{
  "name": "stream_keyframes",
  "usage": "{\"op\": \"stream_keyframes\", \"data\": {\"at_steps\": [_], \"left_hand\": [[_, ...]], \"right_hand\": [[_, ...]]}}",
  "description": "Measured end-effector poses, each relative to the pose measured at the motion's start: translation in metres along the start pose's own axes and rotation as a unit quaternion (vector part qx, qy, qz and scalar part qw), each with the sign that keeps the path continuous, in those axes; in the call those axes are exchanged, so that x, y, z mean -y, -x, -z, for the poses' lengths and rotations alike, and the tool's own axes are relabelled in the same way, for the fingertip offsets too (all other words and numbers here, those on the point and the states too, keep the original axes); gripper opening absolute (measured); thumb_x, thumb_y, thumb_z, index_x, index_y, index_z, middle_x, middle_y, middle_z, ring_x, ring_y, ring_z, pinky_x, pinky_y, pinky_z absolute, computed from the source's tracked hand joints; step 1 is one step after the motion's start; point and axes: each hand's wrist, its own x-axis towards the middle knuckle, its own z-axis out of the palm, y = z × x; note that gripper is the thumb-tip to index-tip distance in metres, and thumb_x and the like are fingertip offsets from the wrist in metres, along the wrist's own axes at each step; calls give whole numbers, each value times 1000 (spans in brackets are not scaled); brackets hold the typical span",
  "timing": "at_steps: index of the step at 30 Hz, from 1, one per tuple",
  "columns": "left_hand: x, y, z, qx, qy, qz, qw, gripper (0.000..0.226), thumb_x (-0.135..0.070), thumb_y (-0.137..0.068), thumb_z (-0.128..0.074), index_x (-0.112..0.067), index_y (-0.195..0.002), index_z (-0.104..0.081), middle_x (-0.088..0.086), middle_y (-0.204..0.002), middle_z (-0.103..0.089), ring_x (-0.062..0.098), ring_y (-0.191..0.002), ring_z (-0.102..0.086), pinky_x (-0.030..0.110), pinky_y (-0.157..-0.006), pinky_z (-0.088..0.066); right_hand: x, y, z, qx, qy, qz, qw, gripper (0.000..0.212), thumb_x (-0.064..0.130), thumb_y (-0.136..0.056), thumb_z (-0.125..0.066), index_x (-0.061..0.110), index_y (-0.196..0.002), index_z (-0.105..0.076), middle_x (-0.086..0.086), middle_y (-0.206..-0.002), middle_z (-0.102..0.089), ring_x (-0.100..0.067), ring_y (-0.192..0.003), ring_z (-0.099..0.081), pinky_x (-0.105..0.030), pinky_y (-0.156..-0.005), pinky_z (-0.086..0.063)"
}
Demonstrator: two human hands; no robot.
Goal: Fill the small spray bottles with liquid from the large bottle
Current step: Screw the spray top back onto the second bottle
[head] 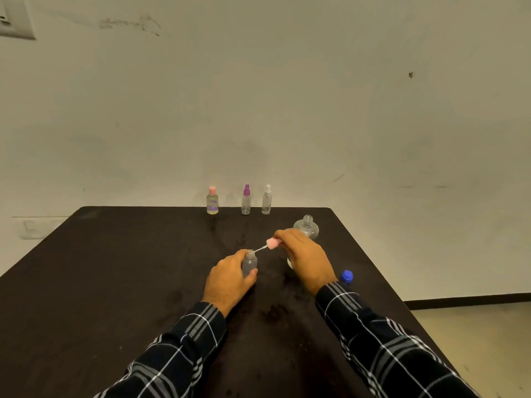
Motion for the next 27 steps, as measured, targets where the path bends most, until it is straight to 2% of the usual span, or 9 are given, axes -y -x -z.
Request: {"op": "stream_keyframes", "data": {"at_steps": [3,7,12,16,19,21,24,25,27], "left_hand": [[2,-1,-1,-2,12,3,1000,52,-42,-92,-69,-28,-140,-53,-4,-121,-67,17,-108,-65,38,-94,-55],[5,-2,0,6,32,-1,999,46,-41,-91,-69,-31,-134,-56,-7,-113,-70,15,-102,-66,34,-88,-56],[8,-4,-1,11,54,2,998,42,-40,-90,-71,-33,-130,-59,-8,-105,-71,12,-95,-67,28,-83,-53],[8,-5,-1,26,72,22,997,44,-39,-90,-73,-31,-131,-59,-14,-101,-64,2,-87,-60,24,-85,-51],[8,-5,1,26,79,29,996,42,-36,-89,-73,-31,-129,-61,-12,-98,-66,6,-90,-63,26,-85,-52],[7,-5,1,28,84,29,996,40,-33,-87,-73,-34,-126,-63,-10,-94,-67,11,-90,-66,29,-84,-54],[10,-5,2,34,89,24,995,39,-31,-84,-75,-35,-121,-64,-9,-98,-70,13,-93,-67,37,-86,-57],[10,-5,2,36,90,23,995,39,-32,-84,-74,-34,-122,-64,-9,-98,-70,12,-92,-67,38,-87,-57],[10,-6,1,33,90,21,995,40,-35,-87,-73,-34,-125,-63,-10,-101,-70,11,-93,-67,37,-88,-57]], "right_hand": [[11,-22,-5,86,8,32,996,28,14,-100,-56,20,-127,-59,1,-121,-62,-16,-107,-60,-32,-93,-50],[29,-47,-13,157,-30,-11,987,21,18,-95,-65,16,-116,-67,-6,-111,-64,-19,-103,-60,-36,-96,-49],[33,-53,-18,200,-89,-81,972,23,17,-94,-68,16,-116,-69,-5,-116,-67,-18,-108,-62,-33,-99,-50],[31,-50,-19,173,-127,-132,968,20,22,-89,-75,15,-107,-70,-1,-104,-71,-12,-95,-65,-28,-90,-54],[35,-44,-30,118,-117,-172,971,26,35,-83,-80,16,-89,-63,1,-85,-66,-10,-76,-58,-32,-76,-56],[36,-41,-36,123,-109,-186,969,40,46,-79,-80,16,-93,-58,2,-85,-62,-12,-76,-56,-31,-72,-53],[33,-36,-38,154,-170,-177,957,58,48,-81,-79,23,-126,-54,1,-109,-62,-11,-93,-60,-24,-82,-52],[31,-34,-39,165,-184,-165,955,59,43,-85,-76,25,-136,-52,0,-118,-61,-11,-100,-61,-24,-88,-51],[27,-30,-42,168,-197,-152,954,47,34,-92,-70,25,-137,-58,1,-127,-63,-11,-111,-60,-25,-97,-49]]}}
